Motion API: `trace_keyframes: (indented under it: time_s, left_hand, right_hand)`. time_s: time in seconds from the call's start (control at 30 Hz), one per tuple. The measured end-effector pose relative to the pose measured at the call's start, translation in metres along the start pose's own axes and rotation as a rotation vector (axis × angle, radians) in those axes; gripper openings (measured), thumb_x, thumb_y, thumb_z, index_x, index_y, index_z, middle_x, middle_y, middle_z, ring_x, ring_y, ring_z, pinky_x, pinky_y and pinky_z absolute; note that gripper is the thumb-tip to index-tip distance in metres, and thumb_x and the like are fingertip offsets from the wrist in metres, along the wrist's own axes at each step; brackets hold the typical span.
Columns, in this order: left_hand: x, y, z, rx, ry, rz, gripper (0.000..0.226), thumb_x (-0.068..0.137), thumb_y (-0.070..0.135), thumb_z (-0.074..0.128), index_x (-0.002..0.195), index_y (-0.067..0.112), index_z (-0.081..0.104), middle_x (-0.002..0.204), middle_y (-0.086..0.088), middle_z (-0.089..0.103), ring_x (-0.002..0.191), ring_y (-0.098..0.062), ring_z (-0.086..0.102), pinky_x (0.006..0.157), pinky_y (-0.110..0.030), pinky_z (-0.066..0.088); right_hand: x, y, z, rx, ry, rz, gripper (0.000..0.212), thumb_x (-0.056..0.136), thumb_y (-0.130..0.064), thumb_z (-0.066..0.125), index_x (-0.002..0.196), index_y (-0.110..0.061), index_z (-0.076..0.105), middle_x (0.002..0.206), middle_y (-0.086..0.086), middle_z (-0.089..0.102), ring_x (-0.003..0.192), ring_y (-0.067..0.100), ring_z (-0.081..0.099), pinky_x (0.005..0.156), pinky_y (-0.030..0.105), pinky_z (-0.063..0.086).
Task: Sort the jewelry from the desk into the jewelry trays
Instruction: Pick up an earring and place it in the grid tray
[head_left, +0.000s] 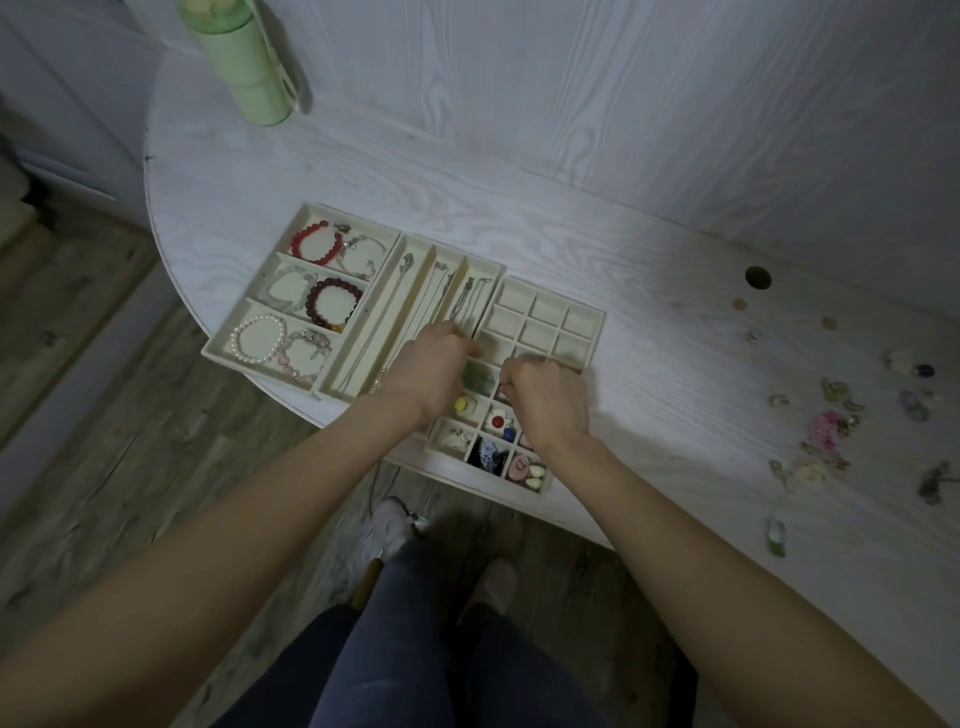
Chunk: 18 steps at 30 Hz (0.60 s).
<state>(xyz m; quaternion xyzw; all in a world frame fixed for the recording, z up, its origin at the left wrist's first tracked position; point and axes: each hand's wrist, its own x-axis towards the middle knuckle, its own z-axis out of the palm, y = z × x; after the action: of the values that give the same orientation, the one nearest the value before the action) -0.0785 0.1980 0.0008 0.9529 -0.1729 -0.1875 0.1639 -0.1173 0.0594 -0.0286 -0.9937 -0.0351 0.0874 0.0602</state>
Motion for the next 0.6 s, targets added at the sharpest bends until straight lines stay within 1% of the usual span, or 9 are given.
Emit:
trace_keyframes:
  time_s: [0.1,0.17,0.23,0.3,0.37,0.43,0.5,0.57,0.6]
  left_hand:
    - [0.000,0.001,0.000,0.022,-0.002,-0.005,0.056,0.085,-0.009,0.051,0.136,0.015,0.049,0.142,-0.006,0.041,0.129,-0.023,0.039,0.104,-0.036,0.038]
    - [0.000,0.002,0.001,0.030,-0.008,-0.006,0.055,0.086,-0.009,0.050,0.136,0.014,0.049,0.143,-0.005,0.041,0.129,-0.023,0.041,0.104,-0.037,0.038]
    - [0.000,0.003,0.000,0.035,-0.011,0.000,0.056,0.085,-0.009,0.050,0.136,0.014,0.048,0.144,-0.004,0.040,0.129,-0.023,0.042,0.106,-0.037,0.037]
    - [0.000,0.003,0.001,0.044,-0.010,0.008,0.058,0.085,-0.010,0.050,0.137,0.014,0.048,0.145,-0.004,0.039,0.130,-0.022,0.041,0.107,-0.037,0.035]
    - [0.000,0.002,0.001,0.055,-0.008,0.016,0.058,0.085,-0.009,0.050,0.138,0.015,0.047,0.147,-0.003,0.038,0.132,-0.022,0.040,0.108,-0.036,0.034]
    - [0.000,0.002,0.002,0.070,-0.008,0.020,0.059,0.086,-0.009,0.050,0.138,0.016,0.046,0.148,-0.004,0.037,0.132,-0.023,0.039,0.107,-0.036,0.035]
    - [0.000,0.002,0.003,0.084,-0.011,0.024,0.059,0.086,-0.009,0.050,0.139,0.016,0.045,0.147,-0.004,0.036,0.132,-0.023,0.037,0.106,-0.036,0.035]
    - [0.000,0.003,0.003,0.094,-0.011,0.029,0.059,0.086,-0.008,0.050,0.139,0.015,0.045,0.147,-0.004,0.037,0.132,-0.023,0.037,0.105,-0.035,0.034]
    - [0.000,0.003,0.003,0.100,-0.012,0.030,0.059,0.086,-0.008,0.051,0.139,0.015,0.044,0.147,-0.004,0.037,0.132,-0.023,0.037,0.105,-0.035,0.034]
  right_hand:
    - [-0.003,-0.002,-0.004,-0.005,0.009,0.001,0.023,0.083,0.008,0.051,0.087,-0.012,0.061,0.074,0.003,0.055,0.062,0.020,0.050,0.055,0.028,0.035]
    - [-0.005,-0.003,-0.006,-0.002,0.007,0.003,0.023,0.082,0.009,0.052,0.086,-0.012,0.062,0.071,0.003,0.051,0.061,0.020,0.050,0.055,0.029,0.036]
    - [-0.006,-0.004,-0.006,0.002,0.020,0.008,0.023,0.080,0.010,0.053,0.081,-0.011,0.063,0.068,0.003,0.050,0.059,0.020,0.049,0.053,0.029,0.034]
    - [-0.006,-0.005,-0.006,-0.011,0.022,0.013,0.023,0.079,0.009,0.055,0.077,-0.012,0.062,0.066,0.002,0.050,0.057,0.020,0.048,0.048,0.026,0.027]
    - [-0.008,-0.004,-0.004,-0.023,0.014,0.011,0.023,0.080,0.007,0.056,0.074,-0.015,0.060,0.067,0.001,0.051,0.057,0.019,0.049,0.044,0.023,0.016]
    - [-0.009,-0.005,0.000,-0.001,0.001,0.036,0.025,0.078,0.006,0.062,0.068,-0.017,0.057,0.064,0.000,0.054,0.053,0.018,0.050,0.043,0.021,0.012]
    - [-0.008,-0.005,0.006,0.020,0.016,0.055,0.026,0.072,0.004,0.071,0.063,-0.017,0.058,0.061,0.000,0.056,0.048,0.018,0.050,0.042,0.019,0.009]
    - [-0.009,-0.006,0.008,0.033,0.052,0.084,0.026,0.066,0.003,0.076,0.061,-0.017,0.061,0.062,-0.002,0.057,0.046,0.017,0.050,0.042,0.016,0.009]
    - [-0.009,-0.004,0.010,0.061,0.074,0.080,0.023,0.068,0.002,0.076,0.064,-0.017,0.062,0.067,-0.002,0.057,0.048,0.016,0.051,0.042,0.016,0.015]
